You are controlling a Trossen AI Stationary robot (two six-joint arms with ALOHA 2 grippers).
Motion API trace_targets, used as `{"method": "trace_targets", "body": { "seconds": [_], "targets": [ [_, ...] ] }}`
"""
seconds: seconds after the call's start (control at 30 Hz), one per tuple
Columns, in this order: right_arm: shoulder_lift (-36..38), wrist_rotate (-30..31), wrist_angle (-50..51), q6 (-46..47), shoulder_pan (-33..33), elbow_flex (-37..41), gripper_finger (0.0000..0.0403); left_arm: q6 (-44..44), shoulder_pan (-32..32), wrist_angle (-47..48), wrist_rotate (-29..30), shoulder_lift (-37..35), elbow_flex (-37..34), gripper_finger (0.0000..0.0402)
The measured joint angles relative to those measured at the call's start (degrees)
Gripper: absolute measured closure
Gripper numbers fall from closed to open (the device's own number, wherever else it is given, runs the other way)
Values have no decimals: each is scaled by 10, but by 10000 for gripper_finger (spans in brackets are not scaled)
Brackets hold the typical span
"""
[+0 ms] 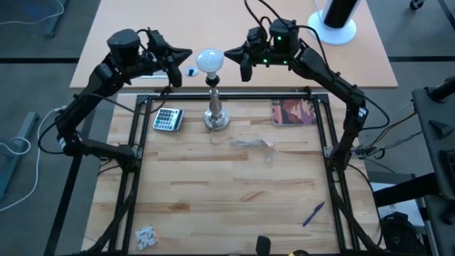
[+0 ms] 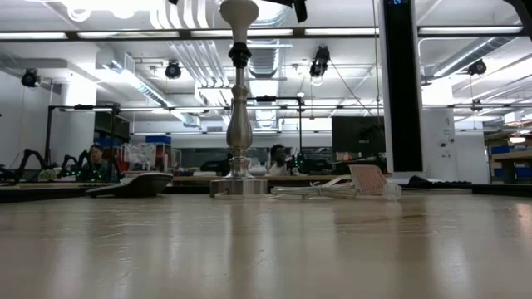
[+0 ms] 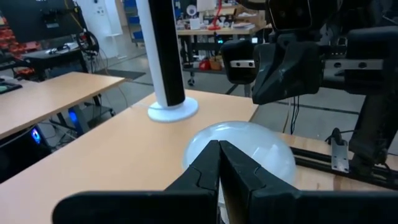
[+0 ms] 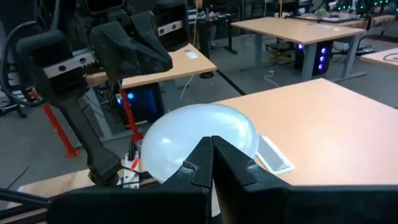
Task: Screw lightbulb
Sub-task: Insert the lightbulb into the table lamp
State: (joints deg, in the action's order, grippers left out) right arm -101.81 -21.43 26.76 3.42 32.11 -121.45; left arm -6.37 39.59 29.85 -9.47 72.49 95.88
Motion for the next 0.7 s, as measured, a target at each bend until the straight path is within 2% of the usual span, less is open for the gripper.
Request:
{"method": "trace_targets", "body": {
  "seconds": [0.3,0.5,0.57,0.7],
  "targets": [
    [12,0,12,-5,0,0,403,11,0,29,2,-11,0,401],
    [12,0,3,-8,-11,-1,403,-5,1,2,70,13,-3,401],
    [6,0,-11,-16,-22,-1,403,-14,0,-40,60,23,-3,401],
    [-14,0,-29,-26,-32,-2,403,-18,0,-86,-20,40,-3,401]
  ]
}}
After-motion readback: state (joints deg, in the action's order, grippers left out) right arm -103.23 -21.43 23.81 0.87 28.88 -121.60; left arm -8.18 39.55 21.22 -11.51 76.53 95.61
